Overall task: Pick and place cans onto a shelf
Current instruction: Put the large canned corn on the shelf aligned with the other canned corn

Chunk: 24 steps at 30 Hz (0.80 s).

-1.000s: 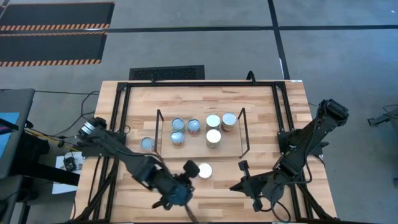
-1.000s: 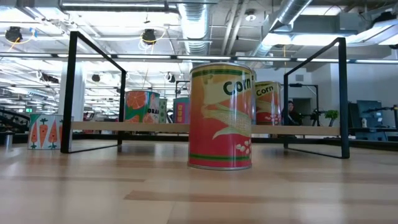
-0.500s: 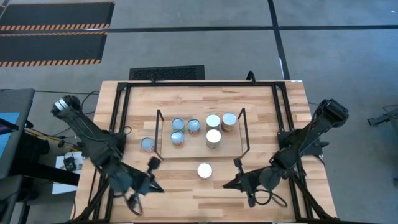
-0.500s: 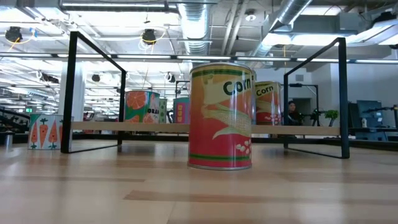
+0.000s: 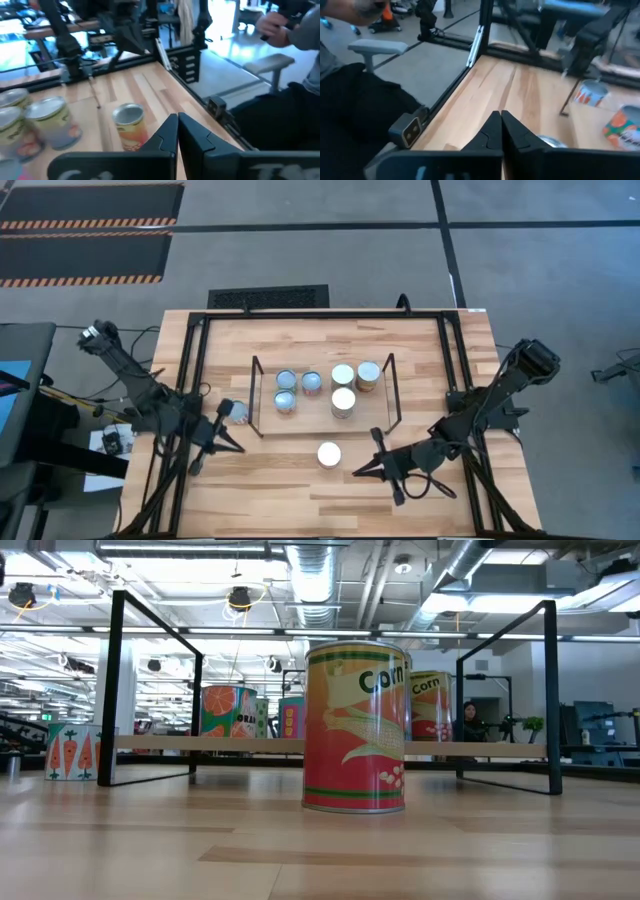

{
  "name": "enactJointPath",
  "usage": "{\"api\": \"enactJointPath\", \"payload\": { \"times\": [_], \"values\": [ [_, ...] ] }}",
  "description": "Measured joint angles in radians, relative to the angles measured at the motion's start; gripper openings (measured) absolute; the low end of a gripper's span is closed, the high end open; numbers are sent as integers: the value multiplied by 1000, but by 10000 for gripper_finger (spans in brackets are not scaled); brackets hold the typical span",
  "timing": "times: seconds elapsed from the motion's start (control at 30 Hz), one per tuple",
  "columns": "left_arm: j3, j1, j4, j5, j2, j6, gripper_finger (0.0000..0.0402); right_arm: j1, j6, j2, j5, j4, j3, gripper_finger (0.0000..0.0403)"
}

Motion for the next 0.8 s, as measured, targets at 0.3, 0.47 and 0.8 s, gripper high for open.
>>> {"api": "enactJointPath", "payload": {
  "times": [0.3, 0.47, 0.8],
  "values": [
    [-40, 179, -18, 108, -124, 65, 1, -53, 88, 0, -60, -337, 165, 13],
    [-40, 252, -21, 154, -124, 95, 1, -76, 123, 0, -59, -421, 195, 49],
    [-40, 310, -75, 164, -125, 74, 1, -85, 105, 218, -43, -689, 388, 134]
  ]
}}
